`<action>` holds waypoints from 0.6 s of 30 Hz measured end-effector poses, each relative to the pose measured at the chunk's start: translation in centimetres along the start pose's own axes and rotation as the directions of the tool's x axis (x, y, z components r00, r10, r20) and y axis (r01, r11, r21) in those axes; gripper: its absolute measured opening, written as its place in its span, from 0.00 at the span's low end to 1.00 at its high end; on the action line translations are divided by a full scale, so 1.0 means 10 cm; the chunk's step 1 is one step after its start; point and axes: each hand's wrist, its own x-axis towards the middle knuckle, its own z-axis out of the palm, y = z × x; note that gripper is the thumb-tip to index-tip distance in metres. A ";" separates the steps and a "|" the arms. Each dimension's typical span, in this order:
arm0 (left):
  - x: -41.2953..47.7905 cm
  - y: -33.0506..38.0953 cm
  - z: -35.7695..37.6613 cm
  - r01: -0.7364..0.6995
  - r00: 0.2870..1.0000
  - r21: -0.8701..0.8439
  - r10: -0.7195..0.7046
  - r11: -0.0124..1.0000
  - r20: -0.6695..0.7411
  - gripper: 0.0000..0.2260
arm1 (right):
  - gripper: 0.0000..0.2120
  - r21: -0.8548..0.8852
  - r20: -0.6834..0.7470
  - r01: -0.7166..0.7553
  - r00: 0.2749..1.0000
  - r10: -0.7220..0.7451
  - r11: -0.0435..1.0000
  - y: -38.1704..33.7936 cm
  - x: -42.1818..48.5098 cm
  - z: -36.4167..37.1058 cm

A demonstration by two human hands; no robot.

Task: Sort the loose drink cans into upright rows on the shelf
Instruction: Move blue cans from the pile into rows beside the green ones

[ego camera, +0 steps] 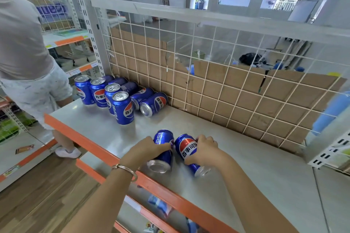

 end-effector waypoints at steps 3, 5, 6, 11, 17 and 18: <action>-0.06 0.09 -0.10 -0.057 0.989 0.251 0.089 0.966 -0.118 0.26 | 0.36 -0.145 0.014 -0.027 0.999 0.029 0.989 -0.07 0.01 0.05; -0.05 0.14 -0.13 -0.091 0.990 0.346 0.122 0.934 -0.070 0.25 | 0.37 -0.158 -0.016 -0.028 1.000 0.026 0.987 -0.10 0.00 0.11; -0.05 0.16 -0.15 -0.091 0.994 0.330 0.108 0.940 -0.034 0.24 | 0.37 -0.150 -0.049 -0.032 0.999 0.025 0.988 -0.11 0.00 0.13; -0.01 0.07 -0.13 0.015 0.994 -0.075 -0.006 0.997 0.110 0.23 | 0.33 0.003 -0.108 -0.072 0.992 0.071 0.997 0.04 0.00 0.14; -0.20 0.23 0.13 -0.040 0.940 -0.567 0.223 0.822 0.257 0.14 | 0.19 0.775 0.025 -0.066 0.997 0.074 0.628 0.52 -0.21 -0.02; -0.24 0.32 0.20 -0.067 0.926 -0.579 0.266 0.812 0.266 0.13 | 0.18 0.807 0.019 -0.062 0.997 0.080 0.587 0.63 -0.27 -0.06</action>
